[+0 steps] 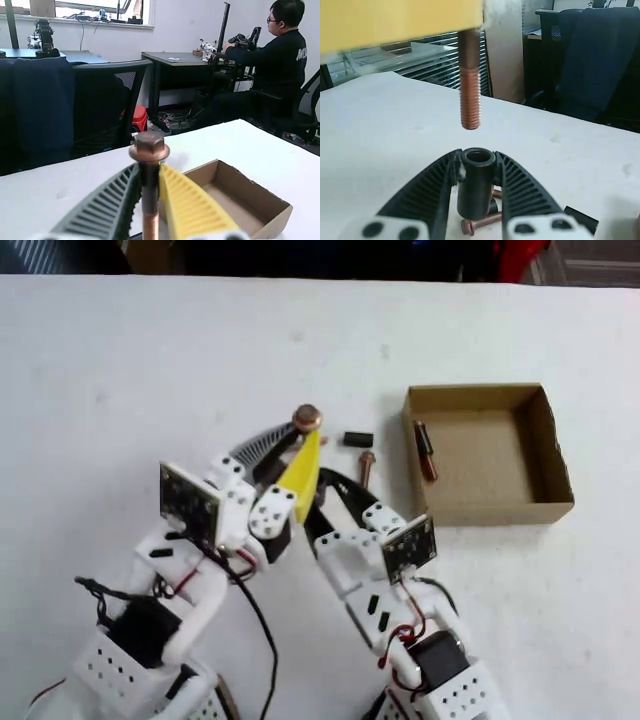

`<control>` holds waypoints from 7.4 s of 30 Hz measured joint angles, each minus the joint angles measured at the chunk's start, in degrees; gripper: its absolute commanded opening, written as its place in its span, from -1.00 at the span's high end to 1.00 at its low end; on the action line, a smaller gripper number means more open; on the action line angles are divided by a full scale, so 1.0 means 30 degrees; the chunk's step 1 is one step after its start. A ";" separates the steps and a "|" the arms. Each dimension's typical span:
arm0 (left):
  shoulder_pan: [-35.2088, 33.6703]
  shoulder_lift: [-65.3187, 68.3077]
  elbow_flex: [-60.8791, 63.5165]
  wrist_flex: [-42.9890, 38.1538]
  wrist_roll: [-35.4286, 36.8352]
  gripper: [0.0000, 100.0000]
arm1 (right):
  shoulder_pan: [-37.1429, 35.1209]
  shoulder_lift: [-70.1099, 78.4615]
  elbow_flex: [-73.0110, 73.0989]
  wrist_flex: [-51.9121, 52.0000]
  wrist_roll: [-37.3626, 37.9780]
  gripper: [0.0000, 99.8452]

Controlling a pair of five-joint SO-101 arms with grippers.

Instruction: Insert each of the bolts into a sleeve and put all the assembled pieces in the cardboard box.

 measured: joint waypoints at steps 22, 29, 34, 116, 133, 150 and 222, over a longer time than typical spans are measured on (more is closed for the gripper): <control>0.0352 -0.0147 0.1377 -0.0029 0.0088 0.96 | -0.0088 0.0000 0.0000 0.0000 0.0000 0.97; 0.0381 -0.0147 0.1905 0.0000 0.0645 0.96 | -0.0088 0.0000 0.0000 0.0000 0.0000 0.97; 0.0293 -0.0147 0.1905 0.1817 0.2110 0.96 | -0.0088 0.0000 0.0000 0.0000 0.0000 0.97; -0.7678 -0.7736 0.2403 1.5824 -0.1026 0.95 | 0.2579 0.0029 0.0029 0.1729 -0.0059 0.97; -1.2044 -0.7678 0.8000 1.0579 -0.1026 0.95 | 0.2637 0.0029 -0.0762 0.5040 0.3634 0.96; -1.2044 -0.7678 1.0842 0.8205 -0.1026 0.95 | 0.8586 0.0059 -0.9407 1.2777 0.4718 0.96; -1.2044 -0.7678 1.0842 0.8029 -0.1026 0.95 | 1.3568 4.1729 -3.5282 1.2718 0.6037 0.72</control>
